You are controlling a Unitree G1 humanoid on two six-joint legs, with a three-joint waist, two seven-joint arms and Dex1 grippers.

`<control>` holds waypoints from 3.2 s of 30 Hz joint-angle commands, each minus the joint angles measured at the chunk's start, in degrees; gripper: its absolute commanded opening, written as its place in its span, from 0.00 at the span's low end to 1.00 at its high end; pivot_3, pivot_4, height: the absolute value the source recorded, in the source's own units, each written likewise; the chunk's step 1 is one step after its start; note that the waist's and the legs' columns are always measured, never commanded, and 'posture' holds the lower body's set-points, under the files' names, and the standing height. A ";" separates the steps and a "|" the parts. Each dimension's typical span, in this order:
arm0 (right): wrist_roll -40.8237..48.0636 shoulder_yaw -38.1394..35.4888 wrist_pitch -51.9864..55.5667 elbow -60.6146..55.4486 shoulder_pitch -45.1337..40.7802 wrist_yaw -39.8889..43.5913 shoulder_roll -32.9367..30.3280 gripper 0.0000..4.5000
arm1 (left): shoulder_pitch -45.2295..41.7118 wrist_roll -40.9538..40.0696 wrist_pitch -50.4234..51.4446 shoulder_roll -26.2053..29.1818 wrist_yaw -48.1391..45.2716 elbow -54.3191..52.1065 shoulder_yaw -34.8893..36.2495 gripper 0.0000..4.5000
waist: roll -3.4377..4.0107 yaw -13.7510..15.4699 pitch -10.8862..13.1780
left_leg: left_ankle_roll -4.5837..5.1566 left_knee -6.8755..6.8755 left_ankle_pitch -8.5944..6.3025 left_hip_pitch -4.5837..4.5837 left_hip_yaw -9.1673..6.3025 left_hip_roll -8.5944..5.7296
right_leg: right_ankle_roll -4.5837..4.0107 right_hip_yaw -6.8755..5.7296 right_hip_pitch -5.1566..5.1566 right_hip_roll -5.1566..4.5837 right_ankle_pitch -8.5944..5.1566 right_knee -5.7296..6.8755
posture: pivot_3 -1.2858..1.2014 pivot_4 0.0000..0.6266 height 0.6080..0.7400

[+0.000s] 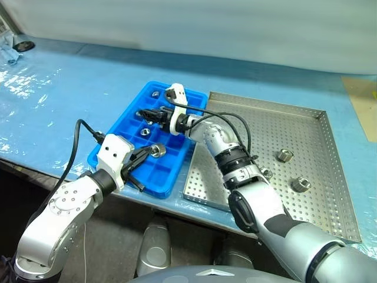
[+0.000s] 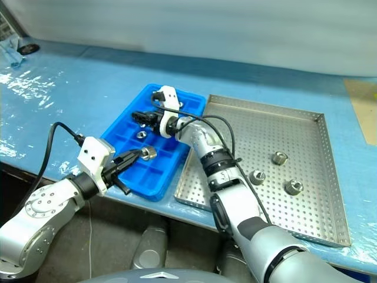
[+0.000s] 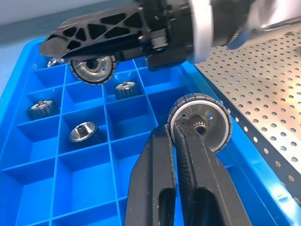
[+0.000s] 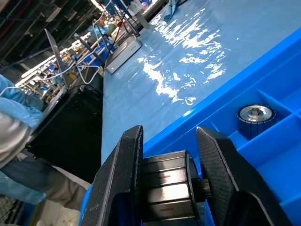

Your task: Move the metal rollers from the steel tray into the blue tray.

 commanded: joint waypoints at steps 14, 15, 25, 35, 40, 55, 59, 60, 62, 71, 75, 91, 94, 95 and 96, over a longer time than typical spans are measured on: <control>-8.78 9.78 -12.43 2.97 -3.05 9.10 7.40 0.29 | 6.13 4.26 2.40 -4.53 11.24 -5.72 5.90 0.00 | -0.03 0.56 -0.01 | 0.05 0.05 -0.03 -0.40 -0.04 0.01 | -0.25 -0.04 -0.34 0.00 0.15 -0.04 | 0.79 0.24 1.00; -9.07 9.89 -12.97 3.49 -3.29 9.20 7.57 0.29 | 6.81 4.18 2.47 -5.06 11.60 -6.49 5.90 0.00 | -0.03 0.81 -0.01 | 0.07 0.05 -0.04 -0.41 -0.05 0.01 | -0.26 -0.05 -0.35 0.00 0.15 -0.04 | 0.79 0.24 1.00; -11.14 10.86 -17.61 8.35 -5.62 10.98 9.54 0.29 | 12.62 6.54 4.76 -9.42 17.19 -11.09 7.90 0.00 | -0.02 5.31 -0.01 | 0.15 0.04 -0.09 -0.38 -0.14 0.02 | -0.01 -0.04 -0.35 0.02 -0.02 -0.03 | 0.84 0.24 1.00; -15.15 11.44 -24.71 15.15 -7.97 8.01 11.60 0.29 | 15.99 7.57 4.85 -11.45 19.49 -13.46 8.71 0.00 | 0.00 10.85 0.00 | 0.18 0.03 -0.11 -0.34 -0.30 -0.01 | 0.07 -0.02 -0.32 0.06 -0.06 0.00 | 0.86 0.24 1.00; -17.33 10.62 -28.91 20.15 -9.79 4.62 11.38 0.29 | 16.63 6.89 3.04 -10.43 18.81 -13.46 8.59 0.00 | 0.01 13.18 0.01 | 0.20 0.03 -0.13 -0.31 -0.72 -0.15 | 0.07 -0.02 -0.27 0.10 -0.06 0.02 | 0.87 0.24 1.00; -22.07 10.65 -33.03 25.00 -10.35 2.38 9.91 0.29 | 14.32 5.99 3.52 -9.05 17.42 -13.46 7.96 0.00 | 0.08 15.87 0.05 | 0.18 0.03 -0.14 -0.23 -1.05 -0.13 | 0.00 0.00 -0.24 0.36 -0.03 0.14 | 0.86 0.24 1.00; -23.22 10.61 -33.70 25.85 -10.30 2.14 8.91 0.29 | 13.69 6.08 3.92 -8.95 16.80 -13.38 7.90 0.00 | 0.08 15.86 0.05 | 0.18 0.03 -0.14 -0.19 -1.07 -0.12 | -0.04 0.04 -0.23 0.40 -0.01 0.15 | 0.86 0.24 1.00; -23.60 10.61 -33.90 26.09 -10.32 2.03 8.61 0.29 | 13.59 6.09 3.95 -8.91 16.69 -13.33 7.89 0.00 | 0.08 15.86 0.05 | 0.18 0.03 -0.14 -0.19 -1.07 -0.12 | -0.04 0.04 -0.23 0.40 -0.01 0.15 | 0.86 0.24 1.00; -23.91 10.26 -33.94 26.50 -10.37 1.94 8.10 0.29 | 13.37 6.10 4.00 -8.78 16.49 -13.23 7.88 0.00 | 0.08 15.87 0.05 | 0.18 0.03 -0.14 -0.19 -1.07 -0.12 | -0.04 0.03 -0.23 0.40 -0.01 0.15 | 0.86 0.24 1.00; -24.43 8.40 -34.14 27.50 -10.81 0.79 7.39 0.80 | 10.46 6.43 4.80 -7.57 15.43 -11.62 7.70 0.00 | 0.09 15.79 0.05 | 0.17 0.04 -0.14 -0.12 -1.09 -0.09 | -0.07 0.10 -0.23 0.51 0.02 0.20 | 0.84 0.24 1.00; -23.52 6.57 -34.26 26.93 -10.84 1.16 7.09 0.80 | 7.81 6.34 5.60 -6.61 14.80 -10.87 7.26 0.00 | 0.09 15.69 0.06 | 0.16 0.04 -0.14 -0.09 -1.09 -0.06 | -0.09 0.14 -0.23 0.58 0.03 0.24 | 0.83 0.24 1.00; -19.68 2.81 -29.66 15.86 -9.23 5.12 3.84 0.80 | -4.44 7.38 5.40 -1.93 9.33 1.36 1.11 0.00 | 0.14 11.59 0.08 | 0.00 0.16 -0.04 0.11 -1.11 -0.03 | -0.26 0.34 -0.41 0.74 0.02 0.94 | 0.77 0.24 1.00; -19.65 2.68 -28.30 13.16 -8.20 4.80 2.85 0.80 | -5.92 8.04 4.15 -1.64 7.86 4.87 -0.59 0.00 | 0.14 10.42 0.08 | -0.04 0.18 -0.02 0.10 -1.11 -0.02 | -0.28 0.34 -0.42 0.76 0.04 0.96 | 0.75 0.24 1.00; -19.74 2.65 -27.90 12.38 -7.81 4.58 2.52 0.80 | -6.18 8.66 3.80 -1.18 7.37 6.10 -1.51 0.00 | 0.14 9.97 0.08 | -0.06 0.18 -0.01 0.10 -1.12 0.00 | -0.29 0.33 -0.43 0.78 0.04 0.96 | 0.75 0.24 1.00; -19.86 2.65 -27.57 11.74 -7.47 4.42 2.23 0.80 | -6.28 8.95 3.66 -1.06 7.06 7.05 -2.05 0.00 | 0.14 9.42 0.08 | -0.07 0.19 0.00 0.08 -1.12 0.02 | -0.30 0.32 -0.43 0.78 0.04 0.96 | 0.75 0.24 1.00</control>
